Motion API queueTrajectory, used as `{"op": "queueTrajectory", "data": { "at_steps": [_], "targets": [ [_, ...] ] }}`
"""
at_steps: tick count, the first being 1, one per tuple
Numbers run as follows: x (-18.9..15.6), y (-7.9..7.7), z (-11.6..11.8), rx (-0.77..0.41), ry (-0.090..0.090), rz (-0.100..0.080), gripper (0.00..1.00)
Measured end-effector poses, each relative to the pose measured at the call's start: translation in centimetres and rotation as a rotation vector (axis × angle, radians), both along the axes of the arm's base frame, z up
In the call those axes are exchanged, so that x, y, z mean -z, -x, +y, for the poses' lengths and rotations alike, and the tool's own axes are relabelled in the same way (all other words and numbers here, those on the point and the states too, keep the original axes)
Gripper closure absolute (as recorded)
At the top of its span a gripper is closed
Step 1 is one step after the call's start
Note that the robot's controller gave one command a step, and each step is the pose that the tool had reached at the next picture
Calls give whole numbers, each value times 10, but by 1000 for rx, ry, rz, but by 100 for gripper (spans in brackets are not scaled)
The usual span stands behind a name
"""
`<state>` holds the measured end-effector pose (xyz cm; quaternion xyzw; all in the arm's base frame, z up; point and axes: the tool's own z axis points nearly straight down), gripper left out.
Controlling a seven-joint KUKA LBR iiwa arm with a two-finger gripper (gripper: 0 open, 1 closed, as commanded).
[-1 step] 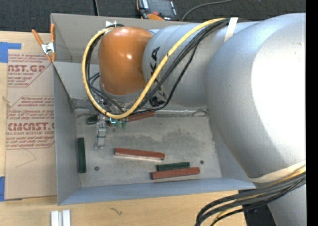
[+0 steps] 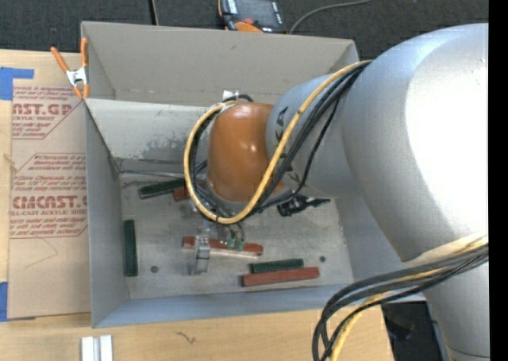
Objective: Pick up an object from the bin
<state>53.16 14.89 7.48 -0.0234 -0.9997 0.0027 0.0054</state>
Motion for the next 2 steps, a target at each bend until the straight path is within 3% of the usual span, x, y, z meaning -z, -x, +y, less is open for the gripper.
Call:
{"op": "queueTrajectory", "data": {
  "at_steps": [1,2],
  "targets": [
    [-5,-3,5,-5,-6,-10,100],
    [-157,-5,1,52,-8,-20,100]
  ]
}}
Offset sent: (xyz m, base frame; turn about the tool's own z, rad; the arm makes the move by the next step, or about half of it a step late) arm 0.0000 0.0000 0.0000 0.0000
